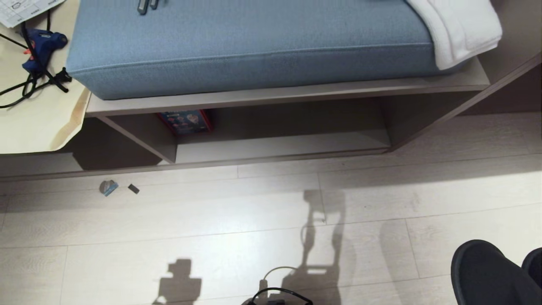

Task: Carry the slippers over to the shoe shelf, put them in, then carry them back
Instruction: Place the slippers on the floor

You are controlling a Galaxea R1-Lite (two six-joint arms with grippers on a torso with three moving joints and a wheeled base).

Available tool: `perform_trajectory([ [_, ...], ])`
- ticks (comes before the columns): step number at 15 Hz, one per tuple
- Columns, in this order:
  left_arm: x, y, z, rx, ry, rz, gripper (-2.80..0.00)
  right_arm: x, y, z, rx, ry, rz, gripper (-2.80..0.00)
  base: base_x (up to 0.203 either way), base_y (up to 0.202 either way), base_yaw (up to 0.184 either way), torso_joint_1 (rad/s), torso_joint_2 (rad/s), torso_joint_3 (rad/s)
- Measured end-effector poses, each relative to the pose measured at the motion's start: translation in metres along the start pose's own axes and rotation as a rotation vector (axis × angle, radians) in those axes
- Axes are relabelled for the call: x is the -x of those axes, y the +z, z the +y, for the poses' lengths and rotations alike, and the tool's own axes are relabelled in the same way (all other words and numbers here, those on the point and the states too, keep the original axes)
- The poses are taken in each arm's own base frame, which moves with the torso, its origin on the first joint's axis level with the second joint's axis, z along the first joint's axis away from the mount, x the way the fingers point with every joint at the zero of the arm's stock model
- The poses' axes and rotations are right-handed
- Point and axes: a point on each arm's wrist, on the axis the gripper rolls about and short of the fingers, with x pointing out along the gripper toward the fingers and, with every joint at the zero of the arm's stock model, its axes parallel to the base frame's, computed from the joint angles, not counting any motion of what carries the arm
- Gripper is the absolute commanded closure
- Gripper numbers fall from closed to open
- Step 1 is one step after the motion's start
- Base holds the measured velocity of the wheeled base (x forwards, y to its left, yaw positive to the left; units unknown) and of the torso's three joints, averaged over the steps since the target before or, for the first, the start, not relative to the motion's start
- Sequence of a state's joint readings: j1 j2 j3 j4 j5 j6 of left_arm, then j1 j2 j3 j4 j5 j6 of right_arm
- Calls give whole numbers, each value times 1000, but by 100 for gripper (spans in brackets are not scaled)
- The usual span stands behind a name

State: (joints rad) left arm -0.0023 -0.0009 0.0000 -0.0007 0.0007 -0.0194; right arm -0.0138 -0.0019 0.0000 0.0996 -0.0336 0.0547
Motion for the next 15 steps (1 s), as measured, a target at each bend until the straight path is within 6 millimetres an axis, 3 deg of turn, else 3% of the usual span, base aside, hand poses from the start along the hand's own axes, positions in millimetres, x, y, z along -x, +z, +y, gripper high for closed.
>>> perform_trajectory([
  [15,0,0,0,0,1,0,0,0,0,0,-1,0,1,0,0,0,0,2,2,201],
])
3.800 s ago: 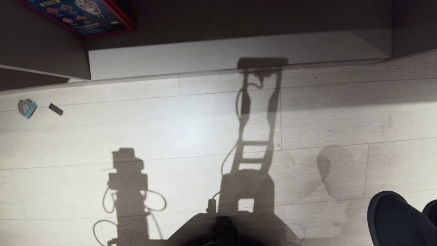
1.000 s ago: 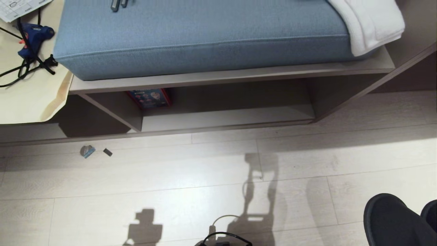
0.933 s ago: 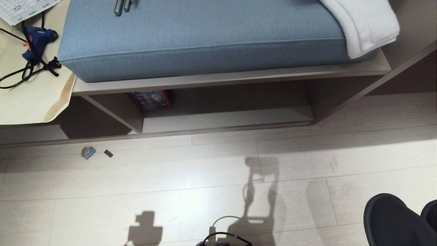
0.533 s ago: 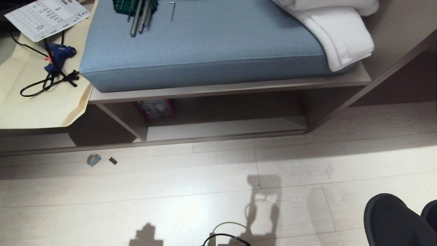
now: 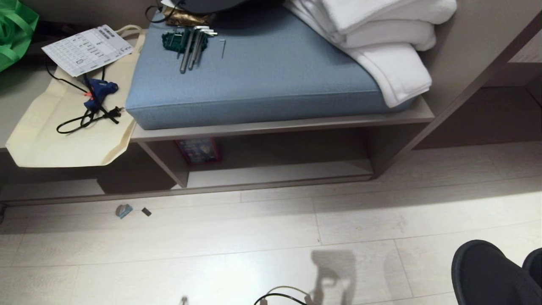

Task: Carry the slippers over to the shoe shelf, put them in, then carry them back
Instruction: Place the slippers on the floor

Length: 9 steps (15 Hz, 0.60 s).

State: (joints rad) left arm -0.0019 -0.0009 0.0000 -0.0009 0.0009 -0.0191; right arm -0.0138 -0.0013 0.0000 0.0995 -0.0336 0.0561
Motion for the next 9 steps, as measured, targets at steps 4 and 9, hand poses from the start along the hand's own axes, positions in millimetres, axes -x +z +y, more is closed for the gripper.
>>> perform_trajectory([
  [4,0,0,0,0,1,0,0,0,0,0,0,0,0,0,0,0,0,0,4,203],
  [9,0,0,0,0,0,0,0,0,0,0,0,0,0,0,0,0,0,1,0,201],
])
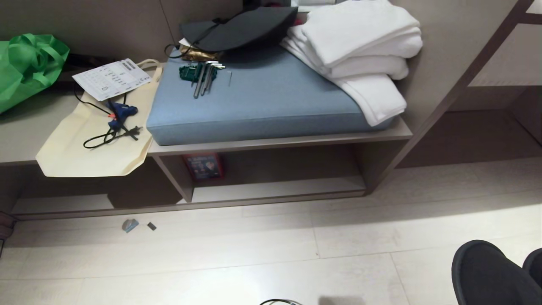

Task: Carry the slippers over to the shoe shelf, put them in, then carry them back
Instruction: Place the slippers on the floor

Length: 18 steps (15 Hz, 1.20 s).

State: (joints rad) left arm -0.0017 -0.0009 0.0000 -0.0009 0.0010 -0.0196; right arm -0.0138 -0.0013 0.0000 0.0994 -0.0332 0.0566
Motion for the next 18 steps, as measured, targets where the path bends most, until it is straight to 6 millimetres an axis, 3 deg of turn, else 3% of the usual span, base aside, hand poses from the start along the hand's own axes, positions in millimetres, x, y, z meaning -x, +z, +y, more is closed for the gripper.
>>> perform_trajectory([
  [18,0,0,0,0,0,0,0,0,0,0,0,0,0,0,0,0,0,3,3,203],
])
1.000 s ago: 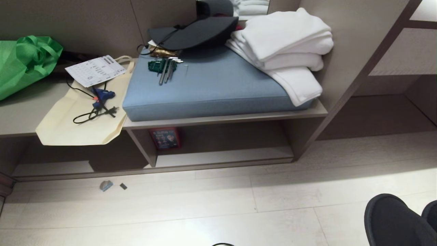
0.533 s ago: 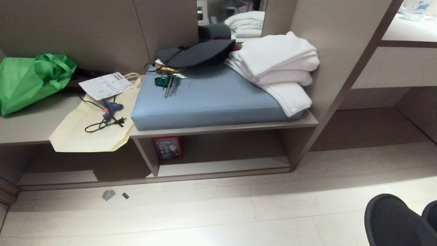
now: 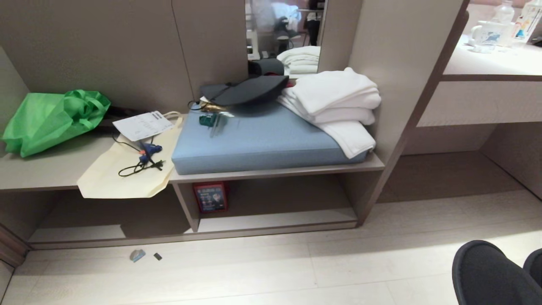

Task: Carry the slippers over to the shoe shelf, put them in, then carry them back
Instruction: Place the slippers on the floor

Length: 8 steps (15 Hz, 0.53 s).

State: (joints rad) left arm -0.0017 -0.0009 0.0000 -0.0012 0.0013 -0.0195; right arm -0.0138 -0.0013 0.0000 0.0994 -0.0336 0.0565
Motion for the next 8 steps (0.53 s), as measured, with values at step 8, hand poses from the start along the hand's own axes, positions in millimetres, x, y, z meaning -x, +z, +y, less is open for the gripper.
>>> perform_trajectory([
  [8,0,0,0,-3,-1,0,0,0,0,0,1,-1,-1,0,0,0,0,2,1,126],
])
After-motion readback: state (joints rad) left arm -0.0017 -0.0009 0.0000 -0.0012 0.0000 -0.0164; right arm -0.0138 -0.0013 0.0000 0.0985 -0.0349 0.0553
